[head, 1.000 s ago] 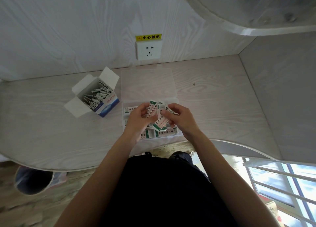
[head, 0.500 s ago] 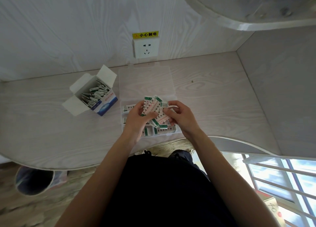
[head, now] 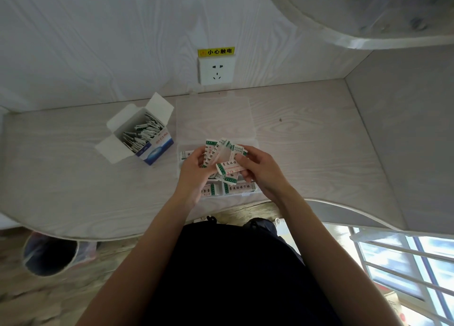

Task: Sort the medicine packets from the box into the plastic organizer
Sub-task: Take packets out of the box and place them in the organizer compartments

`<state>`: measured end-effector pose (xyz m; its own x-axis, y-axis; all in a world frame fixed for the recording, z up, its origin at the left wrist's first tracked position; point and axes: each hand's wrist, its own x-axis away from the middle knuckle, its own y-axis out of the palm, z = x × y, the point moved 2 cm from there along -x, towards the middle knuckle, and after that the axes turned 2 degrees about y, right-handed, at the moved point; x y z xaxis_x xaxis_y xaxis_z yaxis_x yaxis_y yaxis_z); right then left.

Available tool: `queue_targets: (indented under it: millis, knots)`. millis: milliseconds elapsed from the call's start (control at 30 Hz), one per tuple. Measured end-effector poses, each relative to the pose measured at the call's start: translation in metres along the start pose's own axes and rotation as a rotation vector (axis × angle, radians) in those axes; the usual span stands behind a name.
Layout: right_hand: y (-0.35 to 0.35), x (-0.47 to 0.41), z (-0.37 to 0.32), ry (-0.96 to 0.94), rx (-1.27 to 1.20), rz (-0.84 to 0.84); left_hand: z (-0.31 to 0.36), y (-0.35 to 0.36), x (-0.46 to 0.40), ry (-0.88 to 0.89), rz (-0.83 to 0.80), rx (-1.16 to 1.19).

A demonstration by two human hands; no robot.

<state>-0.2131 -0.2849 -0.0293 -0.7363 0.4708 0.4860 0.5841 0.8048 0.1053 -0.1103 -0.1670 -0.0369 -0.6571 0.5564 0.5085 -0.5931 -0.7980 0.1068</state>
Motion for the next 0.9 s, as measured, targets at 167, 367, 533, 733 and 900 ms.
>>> queue_targets:
  millis: [167, 367, 533, 733, 900]
  knots:
    - [0.006, -0.008, 0.004, 0.042, -0.051, 0.026, 0.006, -0.002, 0.004, -0.007, -0.112, 0.047]
    - [0.012, -0.012, 0.004, 0.007, -0.025, 0.023, 0.009, -0.011, 0.003, -0.021, -0.092, 0.044]
    - [0.01, -0.012, 0.001, -0.052, -0.018, 0.133, 0.012, -0.016, 0.002, 0.041, -0.021, 0.005]
    - [-0.011, -0.011, -0.005, -0.129, -0.015, 0.298, 0.009, -0.028, -0.004, 0.102, 0.153, -0.053]
    - [-0.019, -0.014, 0.005, -0.114, 0.064, 0.39, 0.007, -0.03, -0.008, 0.093, 0.184, -0.031]
